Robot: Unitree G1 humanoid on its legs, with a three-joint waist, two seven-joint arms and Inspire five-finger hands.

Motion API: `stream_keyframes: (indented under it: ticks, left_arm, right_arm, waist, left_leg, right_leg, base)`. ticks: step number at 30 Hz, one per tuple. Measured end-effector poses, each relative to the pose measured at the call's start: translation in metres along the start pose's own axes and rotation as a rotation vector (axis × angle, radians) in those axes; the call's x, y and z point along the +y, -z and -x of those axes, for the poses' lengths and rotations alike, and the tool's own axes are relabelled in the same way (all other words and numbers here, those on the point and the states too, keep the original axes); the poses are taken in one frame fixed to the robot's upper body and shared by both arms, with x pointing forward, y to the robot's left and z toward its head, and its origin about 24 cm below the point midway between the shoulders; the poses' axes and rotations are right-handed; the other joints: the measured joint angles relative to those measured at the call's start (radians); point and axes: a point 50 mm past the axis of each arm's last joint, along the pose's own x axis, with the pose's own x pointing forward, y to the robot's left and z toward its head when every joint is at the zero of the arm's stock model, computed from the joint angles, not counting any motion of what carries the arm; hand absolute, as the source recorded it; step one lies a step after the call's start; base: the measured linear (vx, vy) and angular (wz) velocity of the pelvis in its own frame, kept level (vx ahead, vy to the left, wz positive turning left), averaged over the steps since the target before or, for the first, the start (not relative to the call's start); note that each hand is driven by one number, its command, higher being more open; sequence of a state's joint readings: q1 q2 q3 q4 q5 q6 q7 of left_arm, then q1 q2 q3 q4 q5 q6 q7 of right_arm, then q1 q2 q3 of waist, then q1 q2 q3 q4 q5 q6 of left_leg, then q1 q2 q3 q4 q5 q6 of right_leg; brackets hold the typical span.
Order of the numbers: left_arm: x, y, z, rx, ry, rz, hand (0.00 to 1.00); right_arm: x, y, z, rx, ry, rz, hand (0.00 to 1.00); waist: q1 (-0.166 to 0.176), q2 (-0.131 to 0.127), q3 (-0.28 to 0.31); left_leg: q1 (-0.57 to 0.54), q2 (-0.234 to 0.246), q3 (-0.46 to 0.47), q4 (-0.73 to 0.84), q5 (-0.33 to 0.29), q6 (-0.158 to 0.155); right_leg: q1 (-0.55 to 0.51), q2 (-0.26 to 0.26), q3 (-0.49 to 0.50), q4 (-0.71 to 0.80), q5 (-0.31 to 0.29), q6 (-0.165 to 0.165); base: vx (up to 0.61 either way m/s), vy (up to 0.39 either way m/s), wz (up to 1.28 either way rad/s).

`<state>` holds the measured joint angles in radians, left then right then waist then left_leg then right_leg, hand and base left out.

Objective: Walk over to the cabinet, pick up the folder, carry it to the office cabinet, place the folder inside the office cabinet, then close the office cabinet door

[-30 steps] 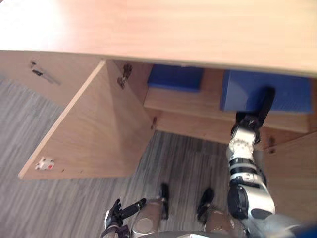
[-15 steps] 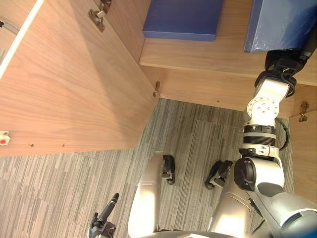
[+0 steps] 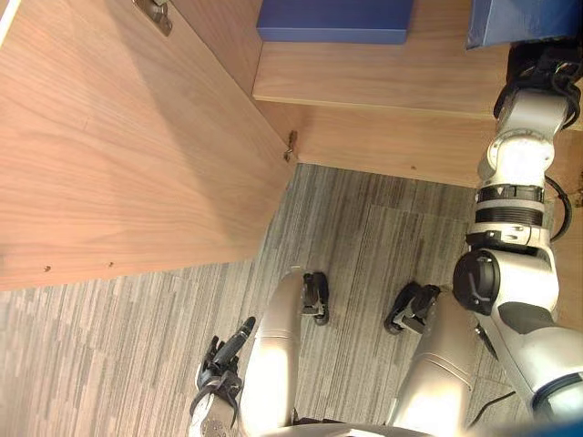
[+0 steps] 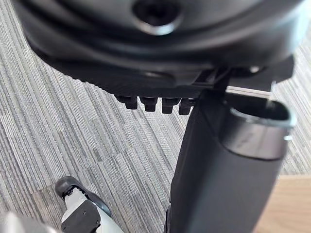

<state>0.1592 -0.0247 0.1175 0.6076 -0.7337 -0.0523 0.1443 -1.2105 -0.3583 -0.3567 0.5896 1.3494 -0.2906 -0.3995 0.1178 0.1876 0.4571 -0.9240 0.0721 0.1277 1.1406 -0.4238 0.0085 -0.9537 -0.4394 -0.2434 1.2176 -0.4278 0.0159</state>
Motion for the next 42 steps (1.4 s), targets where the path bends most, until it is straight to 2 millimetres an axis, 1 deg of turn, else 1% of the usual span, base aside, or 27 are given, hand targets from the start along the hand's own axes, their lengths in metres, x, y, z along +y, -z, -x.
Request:
stream_keyframes:
  ticks: [1,2,5,6,9,12,17,21,22,23,24,27,28,29,31,33,35,36,38,41,42]
  left_arm:
    - [-0.002,0.0,0.0,-0.001,0.008,-0.006,1.0]
    - [-0.005,0.001,0.001,0.003,0.029,-0.025,1.0]
    - [-0.005,0.0,0.002,0.012,0.058,-0.063,1.0]
    - [-0.004,0.001,0.003,0.021,0.068,-0.091,1.0]
    - [0.002,0.003,0.004,0.034,0.073,-0.147,1.0]
    - [0.005,0.003,0.003,0.046,0.075,-0.16,1.0]
    - [0.012,0.006,0.001,0.07,0.048,-0.204,1.0]
    - [0.015,0.007,0.0,0.075,0.032,-0.193,1.0]
    - [0.015,0.007,0.0,0.071,0.028,-0.19,1.0]
    - [0.016,0.006,-0.001,0.064,0.024,-0.199,1.0]
    - [0.016,0.006,-0.001,0.061,0.025,-0.207,1.0]
    - [0.018,0.003,-0.005,0.051,0.007,-0.205,1.0]
    - [0.018,0.002,-0.005,0.047,0.005,-0.208,1.0]
    - [0.019,0.001,-0.006,0.039,0.012,-0.213,1.0]
    - [0.021,-0.001,-0.006,0.028,0.014,-0.213,1.0]
    - [0.023,-0.001,-0.006,0.028,0.014,-0.223,1.0]
    - [0.028,-0.002,-0.006,0.026,0.005,-0.236,1.0]
    - [0.03,-0.002,-0.006,0.029,0.004,-0.246,1.0]
    - [0.036,-0.003,-0.006,0.041,0.009,-0.312,1.0]
    - [0.041,-0.002,-0.006,0.056,0.012,-0.32,1.0]
    - [0.041,-0.002,-0.005,0.058,0.012,-0.32,1.0]
  right_arm:
    - [-0.001,0.0,-0.001,-0.001,0.01,0.007,0.0]
    - [-0.005,-0.005,-0.006,-0.008,0.036,0.039,1.0]
    - [-0.009,-0.019,-0.013,-0.032,0.072,0.098,1.0]
    - [-0.009,-0.026,-0.017,-0.036,0.091,0.143,1.0]
    - [-0.008,-0.035,-0.023,-0.022,0.096,0.262,1.0]
    - [-0.006,-0.04,-0.025,-0.028,0.099,0.303,1.0]
    - [-0.002,-0.039,-0.026,-0.029,0.083,0.282,1.0]
    - [0.002,-0.034,-0.025,-0.025,0.057,0.331,1.0]
    - [0.002,-0.033,-0.025,-0.026,0.043,0.405,1.0]
    - [0.001,-0.028,-0.026,-0.022,-0.002,0.616,1.0]
    - [0.0,-0.028,-0.026,-0.017,-0.02,0.701,1.0]
    - [-0.002,-0.02,-0.026,0.035,-0.12,1.019,1.0]
    - [-0.003,-0.018,-0.026,0.046,-0.136,1.063,1.0]
    - [-0.009,-0.017,-0.026,0.074,-0.162,1.162,1.0]
    - [-0.02,-0.017,-0.025,0.111,-0.177,1.228,1.0]
    - [-0.029,-0.019,-0.026,0.15,-0.17,1.267,1.0]
    - [-0.045,-0.026,-0.025,0.182,-0.168,1.375,1.0]
    - [-0.048,-0.027,-0.025,0.193,-0.172,1.401,1.0]
    - [-0.062,-0.037,-0.024,0.248,-0.182,1.502,1.0]
    - [-0.076,-0.043,-0.022,0.317,-0.173,1.56,1.0]
    - [-0.078,-0.044,-0.021,0.326,-0.175,1.574,1.0]
  waist:
    - [0.001,0.003,0.001]
    - [0.005,0.017,0.007]
    - [0.012,0.023,0.011]
    - [0.017,0.029,0.015]
    - [0.017,0.035,0.019]
    - [0.017,0.034,0.024]
    - [0.022,0.031,0.027]
    - [0.02,0.026,0.03]
    - [0.017,0.023,0.032]
    - [0.011,0.019,0.034]
    - [0.01,0.018,0.035]
    - [-0.002,0.001,0.037]
    - [-0.005,-0.004,0.038]
    - [-0.01,-0.013,0.041]
    - [-0.013,-0.031,0.039]
    - [-0.018,-0.038,0.036]
    - [-0.018,-0.061,0.024]
    - [-0.018,-0.065,0.022]
    - [-0.017,-0.087,0.005]
    - [-0.018,-0.106,-0.01]
    - [-0.018,-0.11,-0.014]
  left_leg:
    - [0.001,0.0,-0.003,-0.003,0.001,-0.001]
    - [0.004,-0.001,-0.017,-0.006,0.001,-0.001]
    - [-0.001,-0.012,-0.031,-0.017,0.007,-0.004]
    - [-0.005,-0.016,-0.038,-0.021,0.009,-0.003]
    - [-0.023,-0.029,-0.058,-0.028,0.018,-0.002]
    - [-0.032,-0.042,-0.066,-0.039,0.031,-0.003]
    - [-0.039,-0.055,-0.076,-0.058,0.048,-0.005]
    - [-0.04,-0.056,-0.078,-0.064,0.054,-0.008]
    - [-0.039,-0.056,-0.078,-0.068,0.056,-0.008]
    - [-0.037,-0.056,-0.081,-0.075,0.061,-0.011]
    - [-0.036,-0.056,-0.081,-0.077,0.062,-0.012]
    - [-0.026,-0.05,-0.081,-0.102,0.075,-0.018]
    - [-0.025,-0.047,-0.081,-0.107,0.077,-0.019]
    - [-0.013,-0.041,-0.082,-0.117,0.08,-0.02]
    - [0.002,-0.038,-0.08,-0.128,0.082,-0.023]
    - [0.016,-0.032,-0.082,-0.137,0.082,-0.023]
    - [0.027,-0.032,-0.08,-0.147,0.082,-0.023]
    - [0.03,-0.032,-0.08,-0.149,0.082,-0.023]
    - [0.037,-0.032,-0.08,-0.159,0.082,-0.022]
    - [0.046,-0.032,-0.08,-0.163,0.082,-0.022]
    - [0.046,-0.032,-0.079,-0.165,0.082,-0.022]
  right_leg:
    - [0.005,0.0,-0.004,-0.004,0.0,0.0]
    - [0.024,0.0,-0.024,-0.014,0.0,0.0]
    - [0.034,-0.013,-0.047,-0.022,0.0,0.0]
    - [0.039,-0.017,-0.058,-0.026,0.0,0.0]
    - [0.043,-0.029,-0.083,-0.031,0.0,0.0]
    - [0.041,-0.042,-0.095,-0.034,0.0,0.0]
    - [0.041,-0.051,-0.108,-0.043,0.0,0.0]
    - [0.042,-0.051,-0.111,-0.047,0.0,0.0]
    - [0.042,-0.05,-0.112,-0.049,0.001,-0.001]
    - [0.046,-0.049,-0.116,-0.054,0.003,-0.003]
    - [0.047,-0.049,-0.117,-0.056,0.003,-0.004]
    - [0.052,-0.037,-0.121,-0.078,0.014,-0.009]
    - [0.054,-0.033,-0.123,-0.085,0.018,-0.01]
    - [0.066,-0.023,-0.128,-0.096,0.021,-0.012]
    - [0.079,-0.019,-0.129,-0.106,0.024,-0.015]
    - [0.097,-0.012,-0.137,-0.122,0.027,-0.02]
    - [0.108,-0.011,-0.138,-0.13,0.028,-0.02]
    - [0.111,-0.011,-0.14,-0.132,0.028,-0.02]
    - [0.121,-0.009,-0.144,-0.145,0.03,-0.019]
    - [0.135,-0.008,-0.152,-0.155,0.031,-0.017]
    - [0.135,-0.008,-0.152,-0.157,0.032,-0.016]
  base:
    - [0.05,-0.027,0.1]
    - [0.04,-0.018,0.13]
    - [0.04,-0.013,0.2]
    - [0.03,-0.01,0.16]
    - [0.03,-0.009,0.23]
    - [0.01,-0.009,0.19]
    - [0.01,-0.015,0.1]
    - [0.0,-0.004,0.02]
    - [0.0,0.0,0.0]
    - [0.0,0.0,0.0]
    - [0.0,0.0,0.0]
    - [0.01,-0.016,-0.04]
    - [0.03,-0.022,-0.12]
    - [0.02,-0.016,-0.09]
    - [0.03,-0.02,-0.06]
    - [0.03,-0.003,-0.05]
    - [0.04,0.007,-0.03]
    - [0.04,0.009,0.01]
    - [0.04,0.019,0.01]
    - [0.05,0.031,0.03]
    - [0.03,0.033,0.0]
